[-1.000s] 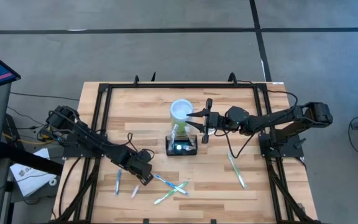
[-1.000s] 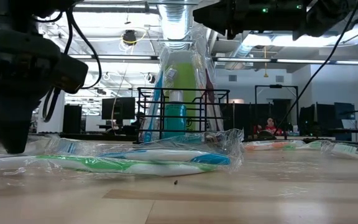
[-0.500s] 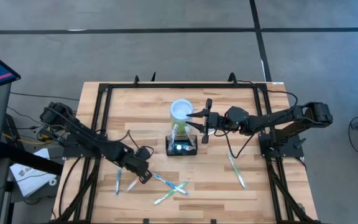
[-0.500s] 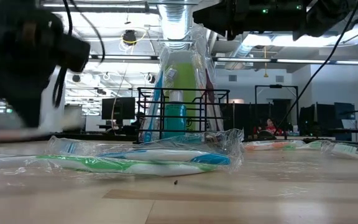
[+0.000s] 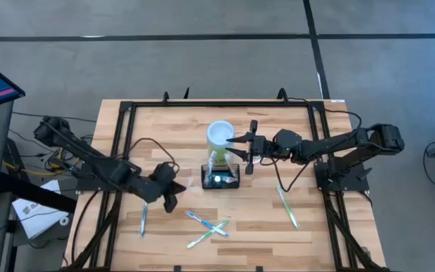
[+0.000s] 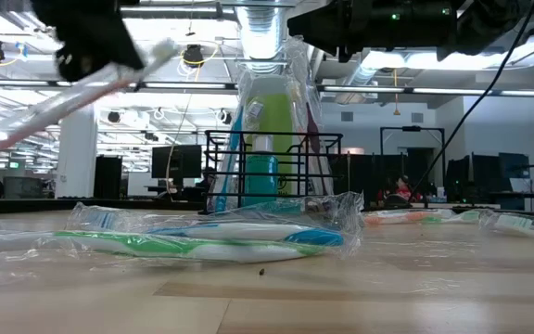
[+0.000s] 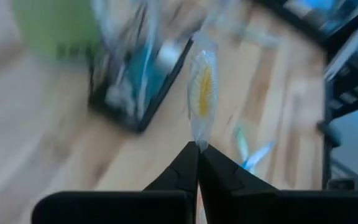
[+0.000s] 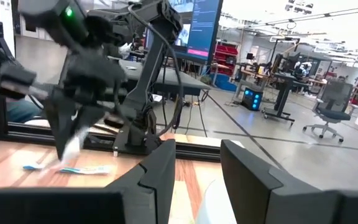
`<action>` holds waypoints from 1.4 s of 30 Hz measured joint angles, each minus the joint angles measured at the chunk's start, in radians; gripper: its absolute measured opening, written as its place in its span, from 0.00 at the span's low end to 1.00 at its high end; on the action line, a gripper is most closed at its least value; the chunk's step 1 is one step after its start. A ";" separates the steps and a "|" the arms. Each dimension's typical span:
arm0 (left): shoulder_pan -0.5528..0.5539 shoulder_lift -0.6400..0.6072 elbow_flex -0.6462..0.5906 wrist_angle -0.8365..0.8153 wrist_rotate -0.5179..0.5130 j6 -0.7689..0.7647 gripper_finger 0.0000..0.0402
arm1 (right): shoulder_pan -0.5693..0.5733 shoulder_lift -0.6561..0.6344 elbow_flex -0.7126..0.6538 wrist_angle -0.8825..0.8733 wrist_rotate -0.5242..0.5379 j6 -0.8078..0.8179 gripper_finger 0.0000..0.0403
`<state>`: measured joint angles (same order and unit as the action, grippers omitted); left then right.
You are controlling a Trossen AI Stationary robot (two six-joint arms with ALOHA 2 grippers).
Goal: Pick & Place toothbrushing station
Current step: Put the bottom orange toothbrush into the wire organizer
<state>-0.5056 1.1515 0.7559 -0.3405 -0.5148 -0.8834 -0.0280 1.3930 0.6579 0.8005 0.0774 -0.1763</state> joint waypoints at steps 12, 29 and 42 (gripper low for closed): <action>0.054 -0.068 0.000 0.301 -0.143 0.494 0.00 | 0.003 0.002 0.068 -0.033 -0.138 0.114 0.30; 0.220 -0.066 0.000 0.632 0.015 0.832 0.00 | 0.042 0.003 0.153 -0.135 -0.155 0.117 0.30; 0.369 -0.014 0.000 0.812 0.222 0.887 0.00 | 0.041 0.003 0.153 -0.128 -0.154 0.126 0.30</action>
<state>-0.1364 1.1378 0.7563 0.4717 -0.2924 0.0032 0.0132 1.3960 0.8112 0.6727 -0.0769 -0.0502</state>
